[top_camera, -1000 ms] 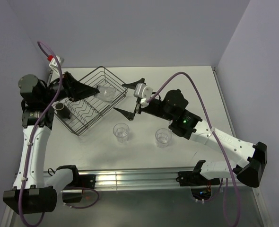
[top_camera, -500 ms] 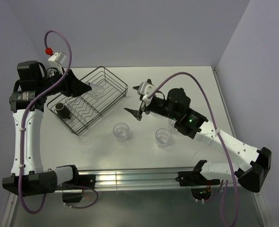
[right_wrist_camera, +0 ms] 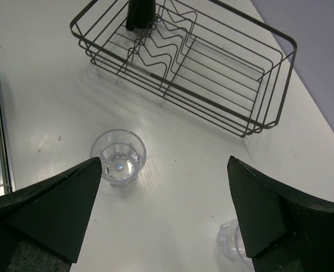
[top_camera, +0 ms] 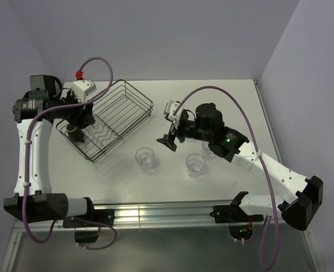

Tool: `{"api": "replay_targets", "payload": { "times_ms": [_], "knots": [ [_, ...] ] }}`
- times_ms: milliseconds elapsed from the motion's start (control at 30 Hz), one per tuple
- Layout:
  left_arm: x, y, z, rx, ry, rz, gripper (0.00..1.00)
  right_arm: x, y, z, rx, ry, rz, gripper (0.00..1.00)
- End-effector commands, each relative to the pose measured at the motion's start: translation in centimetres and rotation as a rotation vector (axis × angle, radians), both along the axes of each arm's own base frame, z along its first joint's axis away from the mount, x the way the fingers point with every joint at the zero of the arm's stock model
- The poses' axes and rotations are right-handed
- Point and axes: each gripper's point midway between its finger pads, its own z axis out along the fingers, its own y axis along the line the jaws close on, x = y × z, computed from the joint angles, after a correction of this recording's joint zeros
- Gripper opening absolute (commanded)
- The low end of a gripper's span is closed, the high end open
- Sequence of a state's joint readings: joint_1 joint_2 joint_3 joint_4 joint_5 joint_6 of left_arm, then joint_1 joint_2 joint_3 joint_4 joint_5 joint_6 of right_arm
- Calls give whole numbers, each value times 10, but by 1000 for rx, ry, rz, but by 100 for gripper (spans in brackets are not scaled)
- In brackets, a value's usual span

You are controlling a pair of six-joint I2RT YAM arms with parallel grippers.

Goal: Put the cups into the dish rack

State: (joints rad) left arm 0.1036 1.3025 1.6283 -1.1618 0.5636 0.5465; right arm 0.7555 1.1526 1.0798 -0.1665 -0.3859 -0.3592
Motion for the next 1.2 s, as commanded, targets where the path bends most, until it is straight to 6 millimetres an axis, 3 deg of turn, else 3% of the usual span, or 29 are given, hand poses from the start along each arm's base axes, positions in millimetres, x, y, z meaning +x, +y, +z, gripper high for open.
{"api": "replay_targets", "payload": {
  "times_ms": [0,367,633,1167],
  "knots": [
    [-12,15,-18,192,14,-175,0,-2,3,15,22,-1,23,100],
    [-6,43,-69,290,73,-254,0,1,4,13,12,-5,23,100],
    [5,63,-91,233,109,-244,0,4,5,11,8,-2,15,100],
    [19,80,-126,193,82,-149,0,5,8,5,-2,8,26,100]
  ]
}}
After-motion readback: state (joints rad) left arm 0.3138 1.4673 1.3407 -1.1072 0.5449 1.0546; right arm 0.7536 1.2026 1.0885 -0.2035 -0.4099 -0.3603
